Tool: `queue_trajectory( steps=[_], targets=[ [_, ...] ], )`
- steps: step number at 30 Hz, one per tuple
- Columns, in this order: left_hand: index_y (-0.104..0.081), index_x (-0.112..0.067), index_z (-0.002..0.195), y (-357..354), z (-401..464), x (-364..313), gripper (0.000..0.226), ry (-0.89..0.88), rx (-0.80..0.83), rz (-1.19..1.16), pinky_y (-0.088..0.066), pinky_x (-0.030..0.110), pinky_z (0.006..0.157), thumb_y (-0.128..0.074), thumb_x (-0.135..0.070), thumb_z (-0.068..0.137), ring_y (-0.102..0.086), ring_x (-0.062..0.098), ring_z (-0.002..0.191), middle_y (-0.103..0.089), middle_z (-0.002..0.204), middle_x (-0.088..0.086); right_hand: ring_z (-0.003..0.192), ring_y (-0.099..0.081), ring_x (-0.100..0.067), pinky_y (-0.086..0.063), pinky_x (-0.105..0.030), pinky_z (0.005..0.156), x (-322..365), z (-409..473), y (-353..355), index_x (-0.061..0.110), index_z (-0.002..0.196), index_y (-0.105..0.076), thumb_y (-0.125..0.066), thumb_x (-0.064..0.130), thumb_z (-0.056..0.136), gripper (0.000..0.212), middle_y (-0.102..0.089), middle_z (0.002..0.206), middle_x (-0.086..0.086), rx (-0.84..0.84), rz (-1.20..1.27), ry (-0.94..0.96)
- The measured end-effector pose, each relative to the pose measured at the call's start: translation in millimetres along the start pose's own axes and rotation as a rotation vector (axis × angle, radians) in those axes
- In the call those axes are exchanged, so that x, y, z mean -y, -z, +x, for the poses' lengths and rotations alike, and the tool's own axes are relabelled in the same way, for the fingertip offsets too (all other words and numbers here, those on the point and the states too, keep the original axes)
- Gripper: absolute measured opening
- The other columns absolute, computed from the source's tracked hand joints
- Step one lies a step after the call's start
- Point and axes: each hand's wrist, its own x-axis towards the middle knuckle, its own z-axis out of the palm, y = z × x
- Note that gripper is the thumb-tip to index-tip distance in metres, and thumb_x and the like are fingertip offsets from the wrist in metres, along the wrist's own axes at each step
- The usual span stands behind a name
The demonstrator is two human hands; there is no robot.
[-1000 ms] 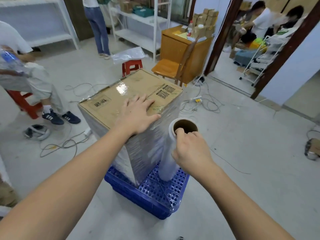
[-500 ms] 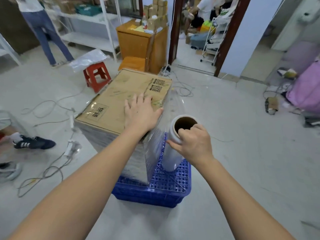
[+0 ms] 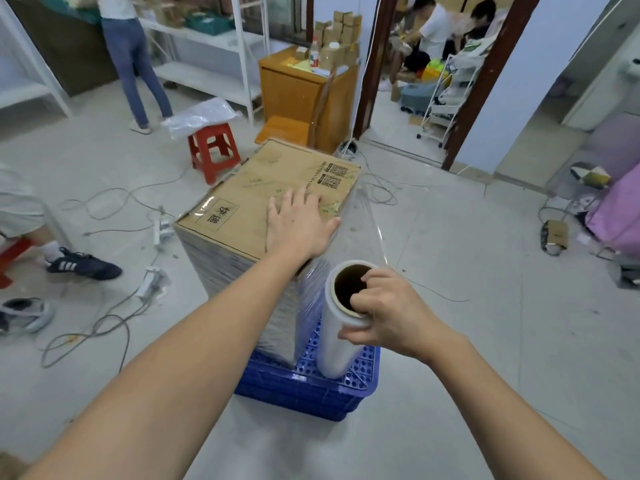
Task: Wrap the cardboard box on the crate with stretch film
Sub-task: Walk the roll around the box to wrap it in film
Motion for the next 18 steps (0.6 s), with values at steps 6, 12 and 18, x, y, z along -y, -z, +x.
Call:
queue_trajectory(
  steps=[6,12,18],
  targets=[
    [-0.041,-0.028,0.154,-0.1,3.7,2.5,0.074,0.009,-0.002,-0.031,-0.007,0.056,0.126,-0.045,-0.072,0.094,-0.016,0.025,0.156,-0.027,0.168,0.001,0.063,-0.041,-0.02,-0.043,-0.033,0.083,15.6,6.9,4.3,0.022,0.072,-0.038,-0.077,0.05,0.07,0.048,-0.051,0.062,0.007,0.229,-0.141,-0.007],
    [-0.045,-0.029,0.151,-0.2,3.0,3.1,0.073,0.0,-0.014,-0.044,-0.01,0.055,0.126,-0.047,-0.073,0.092,-0.02,0.024,0.155,-0.031,0.166,0.0,0.067,-0.049,-0.02,-0.041,-0.033,0.078,46.0,3.0,0.9,0.021,0.086,-0.053,-0.067,0.058,0.08,0.041,-0.057,0.068,0.007,0.153,-0.215,-0.177],
    [-0.068,-0.032,0.121,4.3,5.6,9.0,0.055,0.036,-0.107,-0.247,-0.021,0.052,0.123,-0.041,-0.072,0.095,-0.04,0.021,0.143,-0.053,0.149,-0.003,0.081,-0.05,-0.02,-0.045,-0.03,0.071,66.9,0.6,-7.3,0.017,0.093,-0.061,-0.085,0.024,0.069,0.034,-0.06,0.086,0.003,0.104,-0.152,-0.389]
  ],
)
